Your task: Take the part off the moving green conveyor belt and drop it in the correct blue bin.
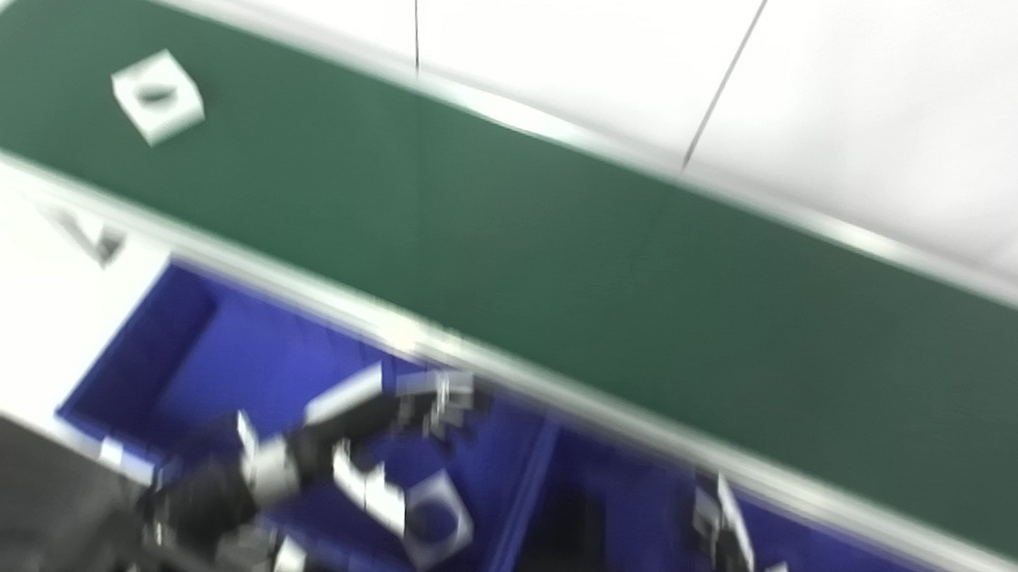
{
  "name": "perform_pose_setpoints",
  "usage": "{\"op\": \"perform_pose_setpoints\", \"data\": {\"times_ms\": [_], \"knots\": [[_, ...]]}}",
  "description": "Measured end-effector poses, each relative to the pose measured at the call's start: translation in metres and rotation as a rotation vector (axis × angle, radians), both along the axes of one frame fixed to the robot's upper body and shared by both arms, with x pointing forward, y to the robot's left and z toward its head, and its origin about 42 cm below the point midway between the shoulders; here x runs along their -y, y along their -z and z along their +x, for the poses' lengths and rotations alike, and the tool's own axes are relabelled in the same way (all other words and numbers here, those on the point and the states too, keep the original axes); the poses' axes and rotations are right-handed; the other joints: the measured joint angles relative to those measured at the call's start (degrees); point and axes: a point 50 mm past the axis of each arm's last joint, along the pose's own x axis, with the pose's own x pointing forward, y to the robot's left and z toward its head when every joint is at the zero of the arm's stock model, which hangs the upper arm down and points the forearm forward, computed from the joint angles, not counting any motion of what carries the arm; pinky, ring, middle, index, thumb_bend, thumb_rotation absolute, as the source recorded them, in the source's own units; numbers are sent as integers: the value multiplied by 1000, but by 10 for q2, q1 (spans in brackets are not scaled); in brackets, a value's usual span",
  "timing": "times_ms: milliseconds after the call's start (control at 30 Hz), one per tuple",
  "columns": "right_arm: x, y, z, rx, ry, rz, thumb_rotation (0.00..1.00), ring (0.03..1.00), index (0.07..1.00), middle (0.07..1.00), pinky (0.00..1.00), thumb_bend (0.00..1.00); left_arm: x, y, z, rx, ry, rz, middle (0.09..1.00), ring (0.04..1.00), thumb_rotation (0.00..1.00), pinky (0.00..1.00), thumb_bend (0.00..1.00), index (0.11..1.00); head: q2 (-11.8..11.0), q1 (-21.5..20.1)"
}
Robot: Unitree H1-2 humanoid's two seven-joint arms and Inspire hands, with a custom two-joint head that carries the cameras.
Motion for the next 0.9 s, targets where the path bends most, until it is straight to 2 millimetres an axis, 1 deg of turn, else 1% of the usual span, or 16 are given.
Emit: {"op": "perform_pose_setpoints", "data": {"times_ms": [167, 200, 267, 333, 367, 400, 467, 500, 533, 600, 667, 767, 900], "knots": [[2, 0, 0, -3, -9, -3, 205, 786, 935, 832, 717, 817, 1, 2, 3, -2, -13, 0, 846, 765, 231, 656, 959, 875, -5, -4], [2, 1, 1, -5, -8, -3, 203, 783, 933, 830, 715, 819, 1, 2, 3, -1, -13, 0, 845, 763, 232, 655, 959, 876, -12, -7], [2, 3, 2, -11, -7, -5, 205, 773, 924, 823, 709, 826, 2, 2, 4, 1, -15, 0, 844, 762, 265, 647, 958, 874, -18, -11], [3, 5, 2, -18, -4, -6, 214, 766, 920, 819, 701, 830, 1, 2, 4, 4, -24, 1, 843, 759, 273, 637, 948, 871, -22, -15], [2, 6, 2, -18, -3, -6, 211, 765, 920, 818, 698, 831, 1, 1, 5, 7, -30, 3, 839, 753, 263, 629, 948, 866, -22, -15], [2, 6, 2, -17, -2, -4, 205, 761, 919, 817, 692, 833, 0, 0, 5, 11, -32, 4, 831, 741, 243, 614, 948, 857, -28, -17], [1, 5, 3, -12, -2, -1, 185, 757, 918, 814, 688, 837, -1, -6, 7, 34, -27, 3, 829, 741, 224, 610, 947, 848, -30, -17], [1, 6, 3, -12, -1, -1, 175, 755, 917, 813, 687, 839, 0, -12, 9, 58, -25, -3, 830, 744, 219, 612, 946, 845, -34, -17], [1, 6, 3, -13, 0, 0, 159, 752, 918, 812, 682, 837, 0, -18, 11, 80, -25, -12, 843, 762, 251, 628, 945, 854, -35, -17], [0, 7, 3, -13, -1, 0, 141, 753, 917, 811, 683, 841, 1, -31, 16, 128, -28, -30, 842, 769, 289, 633, 951, 855, -47, -19], [-1, 7, 4, -12, -1, 2, 130, 755, 916, 808, 688, 851, 1, -48, 22, 194, -32, -47, 844, 777, 285, 631, 951, 856, -49, -20], [-1, 8, 4, -15, 3, 9, 140, 756, 916, 809, 684, 863, -3, -70, 30, 275, -49, -79, 850, 790, 274, 637, 954, 858, -52, -20], [-3, 9, 4, -18, 7, 16, 124, 744, 912, 797, 670, 874, -16, -104, 41, 398, -50, -80, 858, 804, 241, 665, 963, 867, -52, -23]]}}
